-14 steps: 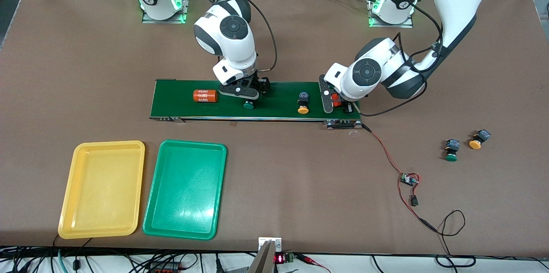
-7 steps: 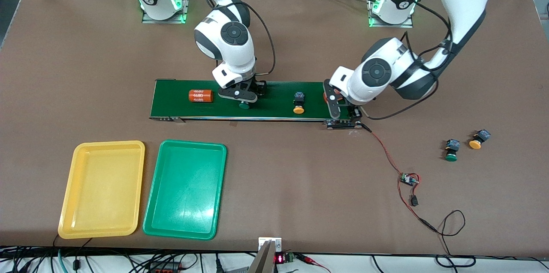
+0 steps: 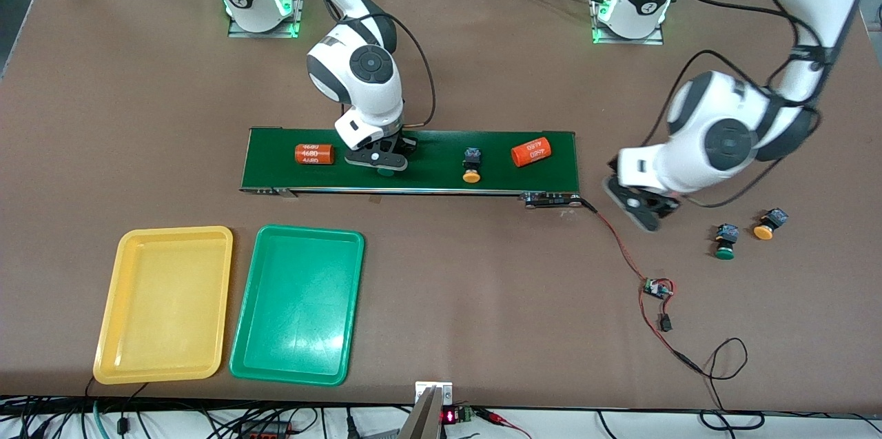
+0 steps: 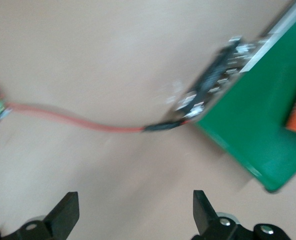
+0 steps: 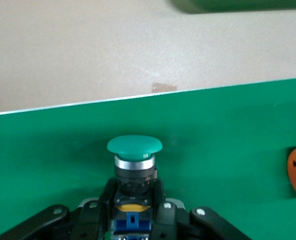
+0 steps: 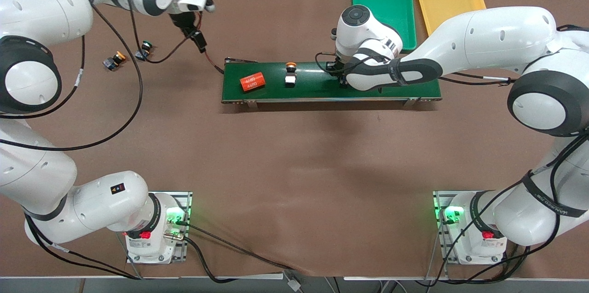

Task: Sort buttons by color to trays
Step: 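Lower the green button into the green tray with the right gripper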

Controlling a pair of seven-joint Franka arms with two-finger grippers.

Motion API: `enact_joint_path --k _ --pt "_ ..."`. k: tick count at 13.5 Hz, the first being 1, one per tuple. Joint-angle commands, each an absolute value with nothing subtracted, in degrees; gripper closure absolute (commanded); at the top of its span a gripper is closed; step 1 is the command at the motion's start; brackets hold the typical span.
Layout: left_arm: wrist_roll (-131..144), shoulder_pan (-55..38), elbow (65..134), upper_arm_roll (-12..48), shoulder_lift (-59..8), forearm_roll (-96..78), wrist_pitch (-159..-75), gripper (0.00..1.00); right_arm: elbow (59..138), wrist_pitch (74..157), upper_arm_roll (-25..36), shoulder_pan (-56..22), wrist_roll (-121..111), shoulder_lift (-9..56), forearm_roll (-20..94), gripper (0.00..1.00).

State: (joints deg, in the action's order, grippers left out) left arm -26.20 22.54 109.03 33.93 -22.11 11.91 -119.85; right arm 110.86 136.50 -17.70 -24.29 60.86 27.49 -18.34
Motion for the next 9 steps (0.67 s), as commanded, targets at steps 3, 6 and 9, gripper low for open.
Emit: enact_joint_path --k 3,6,9 --pt "-23.8 16.3 107.2 16.8 -18.5 2.9 -119.6 0.00 109.4 135.4 -14.3 -22.3 53.6 23.4 -16.7 1.00" --pt "-19.2 13.9 107.3 5.6 -19.8 -4.8 -124.1 0.00 107.1 134.5 -10.7 -20.0 46.3 22.5 -16.8 0.99" --pt "-19.2 13.8 107.7 1.6 -24.2 -4.5 -135.1 0.00 104.2 135.2 -5.9 -18.4 39.5 23.8 -17.0 0.98"
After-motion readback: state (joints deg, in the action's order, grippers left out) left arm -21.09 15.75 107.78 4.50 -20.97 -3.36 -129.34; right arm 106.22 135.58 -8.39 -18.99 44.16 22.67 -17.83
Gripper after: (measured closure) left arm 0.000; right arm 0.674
